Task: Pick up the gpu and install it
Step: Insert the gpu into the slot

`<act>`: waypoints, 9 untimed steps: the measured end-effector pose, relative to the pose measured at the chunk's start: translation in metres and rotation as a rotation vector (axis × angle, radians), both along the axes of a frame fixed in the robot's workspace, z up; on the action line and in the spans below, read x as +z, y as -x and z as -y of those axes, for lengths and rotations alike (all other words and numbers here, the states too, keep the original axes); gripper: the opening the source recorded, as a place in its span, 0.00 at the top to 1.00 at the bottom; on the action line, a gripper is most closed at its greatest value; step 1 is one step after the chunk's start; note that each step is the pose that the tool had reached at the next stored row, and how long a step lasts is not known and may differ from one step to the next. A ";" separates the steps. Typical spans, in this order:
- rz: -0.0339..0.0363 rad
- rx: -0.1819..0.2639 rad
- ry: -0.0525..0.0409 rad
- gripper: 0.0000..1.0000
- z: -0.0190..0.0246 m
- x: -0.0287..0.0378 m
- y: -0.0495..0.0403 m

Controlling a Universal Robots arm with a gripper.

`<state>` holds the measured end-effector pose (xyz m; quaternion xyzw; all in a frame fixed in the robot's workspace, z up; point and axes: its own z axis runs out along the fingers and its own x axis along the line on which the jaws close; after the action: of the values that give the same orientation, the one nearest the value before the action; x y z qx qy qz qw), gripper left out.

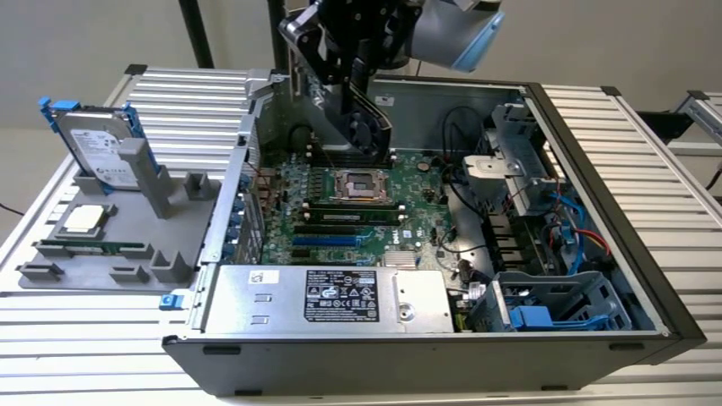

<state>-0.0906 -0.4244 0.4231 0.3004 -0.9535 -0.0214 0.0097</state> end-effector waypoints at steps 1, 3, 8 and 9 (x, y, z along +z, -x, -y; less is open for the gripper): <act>0.0000 0.008 0.0001 1.00 0.0000 0.0000 0.0000; 0.0000 0.025 0.0001 1.00 0.0000 0.0000 0.0000; 0.0000 0.067 0.0000 1.00 0.0000 0.0000 0.0000; 0.0000 0.077 0.0001 1.00 0.0000 0.0000 0.0000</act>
<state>-0.0906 -0.4244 0.4232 0.3367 -0.9413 -0.0210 0.0105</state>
